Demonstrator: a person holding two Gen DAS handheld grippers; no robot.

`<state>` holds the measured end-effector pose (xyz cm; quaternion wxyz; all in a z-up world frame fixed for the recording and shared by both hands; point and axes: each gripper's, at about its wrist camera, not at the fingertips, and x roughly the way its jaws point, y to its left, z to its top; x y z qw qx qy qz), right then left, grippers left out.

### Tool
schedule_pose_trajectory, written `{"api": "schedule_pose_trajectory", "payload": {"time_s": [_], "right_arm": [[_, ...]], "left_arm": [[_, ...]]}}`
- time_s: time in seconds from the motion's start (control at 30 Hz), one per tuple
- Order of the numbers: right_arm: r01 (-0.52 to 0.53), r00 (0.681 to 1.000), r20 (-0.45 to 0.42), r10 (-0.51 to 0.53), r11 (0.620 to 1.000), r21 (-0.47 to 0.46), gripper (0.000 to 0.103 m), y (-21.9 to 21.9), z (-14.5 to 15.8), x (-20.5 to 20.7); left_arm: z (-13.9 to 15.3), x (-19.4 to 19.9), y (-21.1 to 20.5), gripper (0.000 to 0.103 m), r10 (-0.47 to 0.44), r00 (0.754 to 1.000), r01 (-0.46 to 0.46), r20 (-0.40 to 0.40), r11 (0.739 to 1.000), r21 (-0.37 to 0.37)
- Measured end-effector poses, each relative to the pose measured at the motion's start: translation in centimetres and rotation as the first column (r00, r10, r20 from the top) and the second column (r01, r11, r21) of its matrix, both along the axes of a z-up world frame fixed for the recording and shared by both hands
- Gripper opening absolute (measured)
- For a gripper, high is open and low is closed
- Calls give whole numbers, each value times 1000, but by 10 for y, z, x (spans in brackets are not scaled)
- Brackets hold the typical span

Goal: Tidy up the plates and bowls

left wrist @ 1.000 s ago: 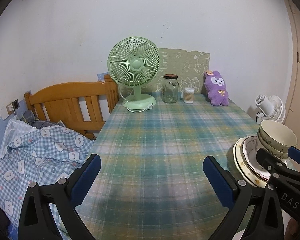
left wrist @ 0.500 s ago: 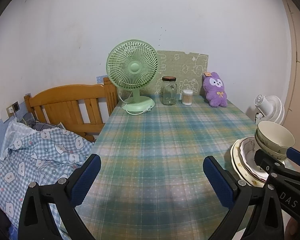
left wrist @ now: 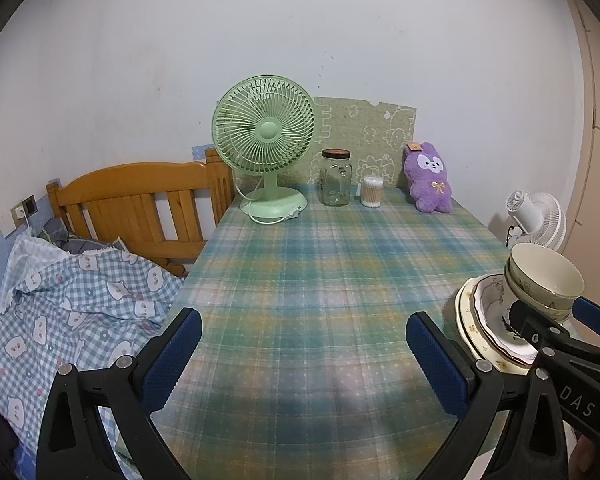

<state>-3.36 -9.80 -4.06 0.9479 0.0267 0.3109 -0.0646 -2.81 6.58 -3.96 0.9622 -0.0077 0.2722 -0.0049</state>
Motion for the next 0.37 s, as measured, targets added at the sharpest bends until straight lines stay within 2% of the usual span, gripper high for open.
{"api": "schedule_pose_trajectory", "payload": {"time_s": [0.37], "right_arm": [[8,1000,-17,-8,1000,1,89,-8,0,0]], "left_arm": [[2,2,-5,103,-7,1000,7,-12,1000,-4]]}}
